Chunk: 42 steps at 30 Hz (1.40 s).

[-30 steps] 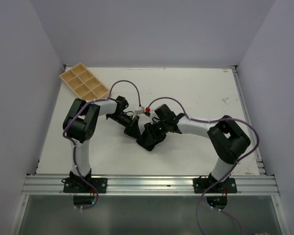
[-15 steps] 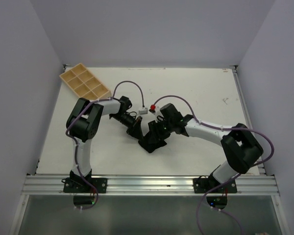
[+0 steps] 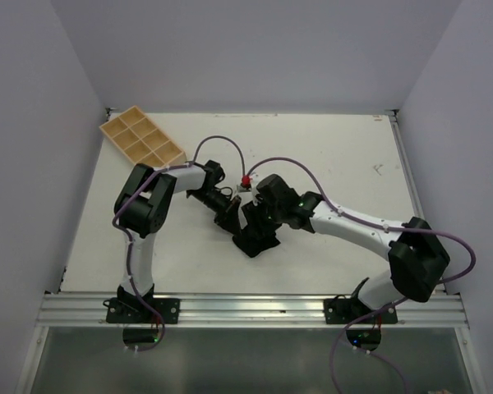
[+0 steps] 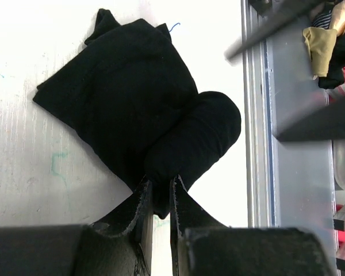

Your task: Roll the underwear

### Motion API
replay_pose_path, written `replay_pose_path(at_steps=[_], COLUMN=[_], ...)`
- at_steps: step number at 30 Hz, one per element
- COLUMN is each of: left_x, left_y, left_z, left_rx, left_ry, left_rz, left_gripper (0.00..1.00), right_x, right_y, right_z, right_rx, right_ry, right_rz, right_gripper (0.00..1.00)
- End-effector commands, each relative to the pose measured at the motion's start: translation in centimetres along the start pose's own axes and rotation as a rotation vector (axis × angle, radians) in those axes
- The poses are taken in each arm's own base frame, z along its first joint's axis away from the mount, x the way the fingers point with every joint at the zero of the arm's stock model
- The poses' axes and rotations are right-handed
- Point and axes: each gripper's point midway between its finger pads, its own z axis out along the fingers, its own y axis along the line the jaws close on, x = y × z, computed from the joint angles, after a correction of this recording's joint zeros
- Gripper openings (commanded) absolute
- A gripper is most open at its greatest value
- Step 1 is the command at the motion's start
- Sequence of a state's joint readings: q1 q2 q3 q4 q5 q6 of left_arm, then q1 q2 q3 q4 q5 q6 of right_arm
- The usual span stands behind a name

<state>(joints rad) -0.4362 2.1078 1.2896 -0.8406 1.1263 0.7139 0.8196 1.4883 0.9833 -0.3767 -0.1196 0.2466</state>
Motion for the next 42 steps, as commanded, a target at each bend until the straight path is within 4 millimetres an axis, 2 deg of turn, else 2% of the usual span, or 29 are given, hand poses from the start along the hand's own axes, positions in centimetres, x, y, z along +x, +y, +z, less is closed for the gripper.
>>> replay_pose_path(at_steps=[1, 2, 6, 10, 16, 20, 23, 31, 39, 42], left_x=[1.1, 1.1, 1.1, 1.2, 1.4, 1.3, 1.3, 1.6, 1.7, 1.8], left_y=[1.7, 1.8, 1.7, 1.7, 1.8, 1.8, 1.9, 2.1, 2.4, 2.5], left_z=[0.4, 0.4, 0.5, 0.6, 0.7, 0.8, 0.9, 1.0, 1.0, 1.1], left_rx=[-0.063, -0.063, -0.062, -0.061, -0.06, -0.058, -0.059, -0.061, -0.062, -0.061], left_ry=[0.081, 0.081, 0.085, 0.091, 0.097, 0.093, 0.094, 0.11, 0.121, 0.122], left_rz=[0.019, 0.017, 0.014, 0.009, -0.004, -0.002, -0.006, -0.017, -0.021, -0.024], left_gripper=[0.06, 0.06, 0.06, 0.06, 0.05, 0.05, 0.05, 0.05, 0.04, 0.04], right_x=[-1.1, -1.1, -0.7, 0.4, 0.2, 0.8, 1.1, 2.5, 2.9, 2.2], right_y=[0.5, 1.3, 2.6, 2.1, 2.3, 2.5, 3.2, 3.4, 3.9, 4.2], right_z=[-1.4, -1.7, -1.4, 0.1, 1.2, 2.4, 2.9, 3.5, 3.6, 3.2], right_rx=[0.169, 0.194, 0.262, 0.352, 0.413, 0.439, 0.426, 0.411, 0.392, 0.396], right_ry=[0.018, 0.024, 0.073, 0.156, 0.2, 0.256, 0.265, 0.316, 0.329, 0.305], right_rz=[-0.218, -0.265, -0.369, -0.472, -0.58, -0.659, -0.681, -0.713, -0.725, -0.72], right_gripper=[0.55, 0.55, 0.55, 0.56, 0.57, 0.57, 0.57, 0.57, 0.58, 0.58])
